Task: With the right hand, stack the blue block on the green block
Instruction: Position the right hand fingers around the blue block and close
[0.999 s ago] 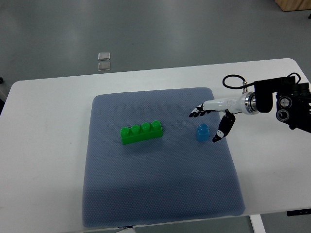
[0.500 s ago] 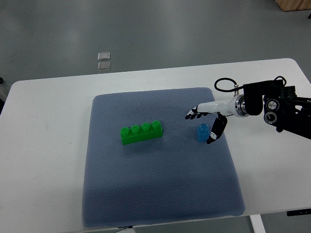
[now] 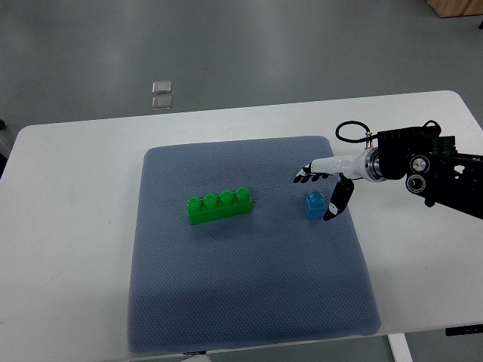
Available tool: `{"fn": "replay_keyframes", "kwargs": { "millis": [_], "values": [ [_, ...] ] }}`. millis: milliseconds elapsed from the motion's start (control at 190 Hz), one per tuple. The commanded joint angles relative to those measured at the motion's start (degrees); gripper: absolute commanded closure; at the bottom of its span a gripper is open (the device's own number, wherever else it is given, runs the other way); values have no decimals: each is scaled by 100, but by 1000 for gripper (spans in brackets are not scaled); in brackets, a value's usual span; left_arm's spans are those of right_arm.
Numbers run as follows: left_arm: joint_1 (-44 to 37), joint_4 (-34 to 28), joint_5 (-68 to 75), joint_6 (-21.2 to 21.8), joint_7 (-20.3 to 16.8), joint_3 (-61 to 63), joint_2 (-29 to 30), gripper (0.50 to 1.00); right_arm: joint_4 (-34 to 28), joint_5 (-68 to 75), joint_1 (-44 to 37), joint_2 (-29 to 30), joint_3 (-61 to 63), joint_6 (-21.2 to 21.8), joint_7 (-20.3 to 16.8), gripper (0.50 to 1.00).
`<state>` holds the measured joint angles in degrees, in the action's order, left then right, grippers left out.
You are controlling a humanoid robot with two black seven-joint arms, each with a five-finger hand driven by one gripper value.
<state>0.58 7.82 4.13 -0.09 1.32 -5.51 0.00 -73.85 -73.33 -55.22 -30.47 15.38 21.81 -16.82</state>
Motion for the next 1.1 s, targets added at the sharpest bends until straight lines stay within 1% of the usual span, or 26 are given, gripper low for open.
{"fn": "replay_keyframes", "kwargs": {
  "millis": [0,210,621,747,1094],
  "values": [
    [4,0,0,0,0,-3,0,500,63,-6,29,59,0,-80,-41,597],
    [4,0,0,0,0,-3,0,500,116,-138,21,129,-62,-264,-32,597],
    [4,0,0,0,0,6,0,500,116,-393,12,208,-79,-265,-41,597],
    [4,0,0,0,0,-3,0,500,221,-551,20,296,-88,-273,-41,597],
    [4,0,0,0,0,-3,0,500,283,-691,20,261,-132,-300,-41,599]
  ]
}}
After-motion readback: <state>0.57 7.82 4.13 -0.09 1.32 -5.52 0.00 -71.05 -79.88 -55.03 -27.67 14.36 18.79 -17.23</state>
